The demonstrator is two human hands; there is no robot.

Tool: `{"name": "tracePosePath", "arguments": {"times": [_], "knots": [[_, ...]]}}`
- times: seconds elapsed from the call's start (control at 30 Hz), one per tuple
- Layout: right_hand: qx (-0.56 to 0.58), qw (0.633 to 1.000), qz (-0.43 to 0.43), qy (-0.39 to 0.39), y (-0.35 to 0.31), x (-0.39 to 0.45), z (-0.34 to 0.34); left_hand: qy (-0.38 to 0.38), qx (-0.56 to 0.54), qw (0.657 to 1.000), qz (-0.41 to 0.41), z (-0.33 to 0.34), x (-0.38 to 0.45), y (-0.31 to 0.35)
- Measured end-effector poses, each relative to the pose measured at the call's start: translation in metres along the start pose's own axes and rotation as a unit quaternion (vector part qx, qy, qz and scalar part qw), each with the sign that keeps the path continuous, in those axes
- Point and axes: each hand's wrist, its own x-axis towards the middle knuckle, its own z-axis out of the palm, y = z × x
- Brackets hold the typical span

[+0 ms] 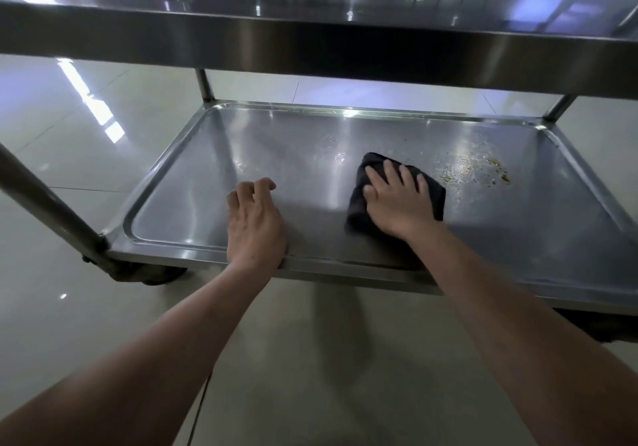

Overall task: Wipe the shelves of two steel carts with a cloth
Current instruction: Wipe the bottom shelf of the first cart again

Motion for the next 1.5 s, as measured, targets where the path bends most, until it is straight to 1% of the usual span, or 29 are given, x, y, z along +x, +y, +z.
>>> {"name": "tracePosePath", "arguments": {"times": [0.07, 0.17, 0.23, 0.3, 0.37, 0.47, 0.57, 0.63, 0.73, 0.8, 0.93, 1.03, 1.2, 1.37, 1.5], "knots": [[-0.003, 1.000, -0.015, -0.010, -0.009, -0.028, 0.004, 0.002, 0.010, 1.000, 0.001, 0.001, 0.000, 0.001], [-0.010, 0.996, -0.091, -0.023, -0.045, -0.051, 0.014, 0.002, 0.041, 0.999, 0.010, 0.003, 0.000, 0.001], [0.002, 0.991, -0.129, -0.032, -0.065, -0.040, 0.015, 0.003, 0.054, 0.998, 0.009, 0.005, 0.000, 0.000], [0.008, 0.988, -0.148, -0.033, -0.078, -0.012, 0.013, 0.005, 0.066, 0.998, 0.006, 0.005, 0.002, -0.001], [0.009, 0.990, -0.138, -0.029, -0.079, 0.020, 0.008, 0.006, 0.073, 0.997, 0.008, 0.005, 0.003, -0.003], [0.006, 0.998, -0.065, -0.003, -0.052, 0.047, 0.002, 0.002, 0.067, 0.998, 0.010, 0.003, 0.001, -0.004], [0.002, 1.000, -0.002, 0.008, -0.003, 0.038, -0.004, 0.004, 0.059, 0.998, 0.013, 0.004, 0.000, -0.002], [0.003, 1.000, 0.010, 0.012, 0.020, 0.017, -0.005, 0.006, 0.056, 0.998, 0.018, 0.004, -0.001, -0.001], [-0.009, 1.000, 0.006, 0.020, 0.026, -0.015, 0.001, 0.001, 0.051, 0.998, 0.020, 0.004, -0.003, 0.003], [-0.013, 1.000, -0.004, 0.012, 0.011, -0.029, 0.005, -0.008, 0.055, 0.998, 0.022, 0.003, -0.004, 0.006], [-0.011, 0.996, -0.086, 0.001, -0.048, -0.037, 0.013, -0.008, 0.051, 0.999, 0.013, 0.001, -0.002, 0.005], [-0.002, 0.992, -0.127, -0.023, -0.069, -0.034, 0.015, -0.011, 0.050, 0.999, 0.018, -0.001, -0.001, 0.004], [-0.011, 0.992, -0.124, -0.033, -0.057, -0.040, 0.013, -0.028, 0.069, 0.995, 0.067, -0.003, -0.004, 0.010], [0.000, 0.993, -0.111, -0.030, -0.034, -0.053, 0.007, -0.045, 0.120, 0.985, 0.115, -0.008, -0.009, 0.021], [0.001, 0.995, -0.101, -0.024, -0.010, -0.066, 0.003, -0.048, 0.115, 0.985, 0.120, -0.006, -0.019, 0.044]]}}
